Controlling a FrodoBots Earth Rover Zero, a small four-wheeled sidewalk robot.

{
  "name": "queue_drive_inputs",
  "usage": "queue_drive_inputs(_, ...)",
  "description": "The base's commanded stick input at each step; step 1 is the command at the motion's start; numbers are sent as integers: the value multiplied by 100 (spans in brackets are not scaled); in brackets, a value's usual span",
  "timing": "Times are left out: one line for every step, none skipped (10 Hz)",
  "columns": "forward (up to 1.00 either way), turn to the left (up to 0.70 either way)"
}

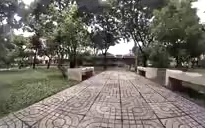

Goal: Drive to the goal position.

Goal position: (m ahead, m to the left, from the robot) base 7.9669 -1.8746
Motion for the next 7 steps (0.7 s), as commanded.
queue_drive_inputs(100, 0)
queue_drive_inputs(100, 0)
queue_drive_inputs(100, -7)
queue_drive_inputs(100, -27)
queue_drive_inputs(100, -27)
queue_drive_inputs(100, -27)
queue_drive_inputs(100, -27)
